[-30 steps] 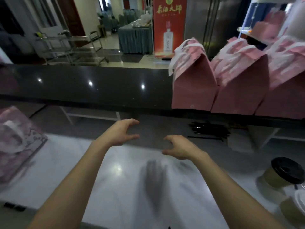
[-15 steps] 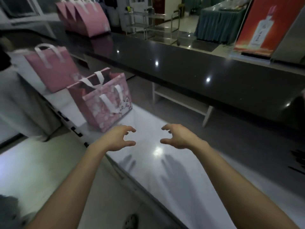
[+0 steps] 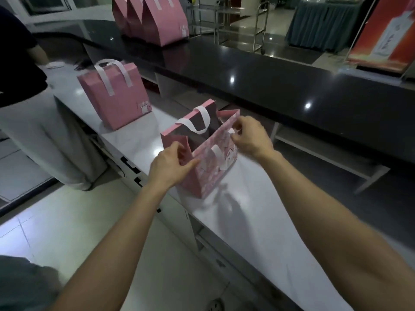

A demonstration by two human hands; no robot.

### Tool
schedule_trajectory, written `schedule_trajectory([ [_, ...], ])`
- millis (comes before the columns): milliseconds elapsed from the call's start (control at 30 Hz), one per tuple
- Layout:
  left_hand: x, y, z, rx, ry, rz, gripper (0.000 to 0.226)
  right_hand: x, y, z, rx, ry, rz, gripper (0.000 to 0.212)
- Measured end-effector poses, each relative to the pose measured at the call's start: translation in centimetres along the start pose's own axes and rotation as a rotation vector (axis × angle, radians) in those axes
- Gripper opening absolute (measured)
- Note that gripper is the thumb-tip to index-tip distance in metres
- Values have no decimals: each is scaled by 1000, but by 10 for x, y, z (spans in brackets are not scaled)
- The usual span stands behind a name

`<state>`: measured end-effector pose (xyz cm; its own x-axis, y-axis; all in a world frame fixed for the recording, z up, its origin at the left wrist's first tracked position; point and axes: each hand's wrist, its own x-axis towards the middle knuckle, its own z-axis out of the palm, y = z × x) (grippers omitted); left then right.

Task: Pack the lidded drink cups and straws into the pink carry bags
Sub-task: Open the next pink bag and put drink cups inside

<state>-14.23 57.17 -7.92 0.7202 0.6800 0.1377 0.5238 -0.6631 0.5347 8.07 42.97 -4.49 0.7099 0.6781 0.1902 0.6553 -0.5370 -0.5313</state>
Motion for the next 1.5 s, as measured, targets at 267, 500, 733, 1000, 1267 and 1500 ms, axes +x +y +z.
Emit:
schedule_trajectory([
  [267,14,-31,1,-179,-136,158,22,44,-5,1,-79,-109,100,77],
  [500,15,-20,10,-368,-10,210,37,-34,40,-43,27,-16,168,70],
  [733,6,68,57,-450,-64,369,38,-179,151,-105,-71,-53,444,70],
  [1000,-69,205,135,-452,-146,535,25,-355,263,-174,-79,-24,629,61],
  [1267,-202,326,211,-507,-211,618,30,-516,342,-252,-63,43,703,60],
  [1500,-271,417,262,-495,-354,656,25,-611,385,-311,-62,102,796,58],
])
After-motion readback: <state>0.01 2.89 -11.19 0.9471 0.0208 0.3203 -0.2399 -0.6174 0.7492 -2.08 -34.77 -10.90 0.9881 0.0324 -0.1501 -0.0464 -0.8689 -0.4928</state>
